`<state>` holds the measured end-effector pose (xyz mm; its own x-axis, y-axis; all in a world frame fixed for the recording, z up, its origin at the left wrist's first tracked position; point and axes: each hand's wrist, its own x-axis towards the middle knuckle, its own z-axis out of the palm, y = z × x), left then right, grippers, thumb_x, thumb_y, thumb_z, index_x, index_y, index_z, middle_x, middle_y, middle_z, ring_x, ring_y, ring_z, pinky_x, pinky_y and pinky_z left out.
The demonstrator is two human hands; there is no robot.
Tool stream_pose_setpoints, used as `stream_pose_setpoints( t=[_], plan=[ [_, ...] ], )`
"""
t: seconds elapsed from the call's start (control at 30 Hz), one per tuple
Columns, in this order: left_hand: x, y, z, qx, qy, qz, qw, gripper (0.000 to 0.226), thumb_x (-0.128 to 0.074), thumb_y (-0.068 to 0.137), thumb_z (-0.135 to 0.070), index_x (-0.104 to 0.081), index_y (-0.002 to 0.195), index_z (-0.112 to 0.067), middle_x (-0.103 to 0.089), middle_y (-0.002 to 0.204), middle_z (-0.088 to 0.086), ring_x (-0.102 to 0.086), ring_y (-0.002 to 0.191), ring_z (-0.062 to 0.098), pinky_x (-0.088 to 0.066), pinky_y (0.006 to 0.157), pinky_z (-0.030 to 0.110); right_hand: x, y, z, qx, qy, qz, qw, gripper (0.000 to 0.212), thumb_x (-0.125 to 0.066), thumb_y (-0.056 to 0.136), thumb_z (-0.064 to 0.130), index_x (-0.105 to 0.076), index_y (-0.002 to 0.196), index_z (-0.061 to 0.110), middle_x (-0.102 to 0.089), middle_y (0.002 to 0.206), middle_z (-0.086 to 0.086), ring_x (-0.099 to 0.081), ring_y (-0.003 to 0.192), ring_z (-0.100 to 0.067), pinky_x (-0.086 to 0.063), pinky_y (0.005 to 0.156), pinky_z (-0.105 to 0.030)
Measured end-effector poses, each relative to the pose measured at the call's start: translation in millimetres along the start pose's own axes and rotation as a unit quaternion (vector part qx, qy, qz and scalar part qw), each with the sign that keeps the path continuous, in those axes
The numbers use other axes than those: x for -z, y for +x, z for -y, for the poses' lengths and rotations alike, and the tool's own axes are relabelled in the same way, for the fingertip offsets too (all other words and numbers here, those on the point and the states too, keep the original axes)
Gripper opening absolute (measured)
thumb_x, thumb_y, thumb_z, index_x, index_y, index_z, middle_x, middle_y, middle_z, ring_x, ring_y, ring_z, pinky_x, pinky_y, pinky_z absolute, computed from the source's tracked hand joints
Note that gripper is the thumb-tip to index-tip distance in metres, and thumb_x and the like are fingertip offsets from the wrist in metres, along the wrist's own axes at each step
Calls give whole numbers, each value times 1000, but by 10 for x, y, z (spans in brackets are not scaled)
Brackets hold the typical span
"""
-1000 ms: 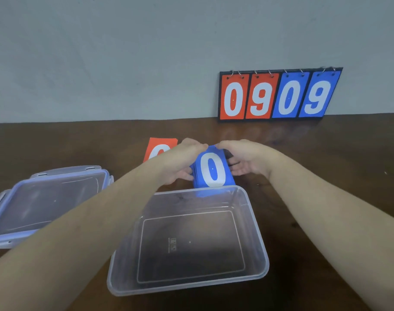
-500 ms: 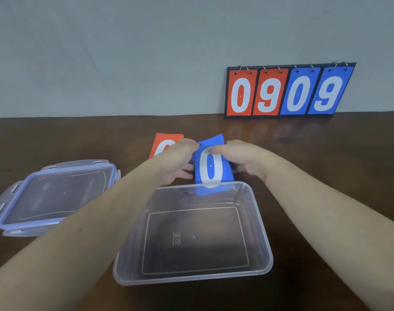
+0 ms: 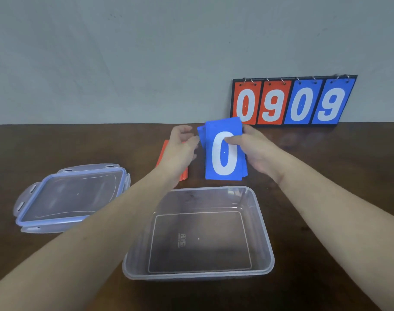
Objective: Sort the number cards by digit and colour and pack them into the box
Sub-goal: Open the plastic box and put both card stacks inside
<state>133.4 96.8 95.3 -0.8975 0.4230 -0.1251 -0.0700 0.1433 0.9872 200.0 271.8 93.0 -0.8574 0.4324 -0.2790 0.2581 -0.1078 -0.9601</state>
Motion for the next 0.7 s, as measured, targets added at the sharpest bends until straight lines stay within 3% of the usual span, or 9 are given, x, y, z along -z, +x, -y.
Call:
stream_pose_setpoints(
  t=[0.1,0.2,0.37,0.5,0.6,0.7],
  plan=[
    [4,-143,-204,-15,-73,31,997,45,-61,98,-22,-40,137,-26,-61,123,-3,-67,108,13,-55,98,39,51,-204,229,45,43,28,998,50,-66,96,8,-48,141,20,-71,123,-1,-72,105,-25,-59,90,-47],
    [-22,-335,-337,-35,-134,44,989,56,-67,96,-21,-35,142,-28,-64,124,1,-71,104,17,-58,93,42,-8,-496,352,82,36,89,992,41,-61,98,6,-54,137,18,-72,123,-3,-71,108,-25,-59,90,-43],
    [-23,-656,-351,-48,-148,73,985,91,-65,95,-7,-7,157,-39,-60,137,-5,-70,109,20,-57,92,47,-139,-935,309,90,45,112,989,41,-58,99,4,-52,137,20,-71,121,-3,-72,107,-23,-59,90,-40],
    [-29,-961,-216,6,-144,116,983,58,-56,96,-3,-37,145,-28,-67,126,4,-73,102,26,-61,78,44,-176,-1166,49,38,-50,86,994,50,-60,99,14,-40,143,27,-68,121,3,-71,105,-20,-57,94,-45],
    [-80,-1115,-72,10,-124,93,988,42,-54,94,3,-50,130,-19,-69,120,10,-72,101,29,-61,84,45,-179,-1286,-134,41,-127,81,988,58,-59,100,24,-28,148,35,-64,119,10,-69,103,-15,-58,94,-41],
    [-51,-1161,104,31,-96,101,990,41,-60,93,0,-50,129,-18,-68,123,10,-69,109,30,-55,96,52,-103,-1359,-217,131,-245,52,959,72,-63,98,29,-18,153,41,-54,124,16,-62,110,-10,-56,84,-25]
  ],
)
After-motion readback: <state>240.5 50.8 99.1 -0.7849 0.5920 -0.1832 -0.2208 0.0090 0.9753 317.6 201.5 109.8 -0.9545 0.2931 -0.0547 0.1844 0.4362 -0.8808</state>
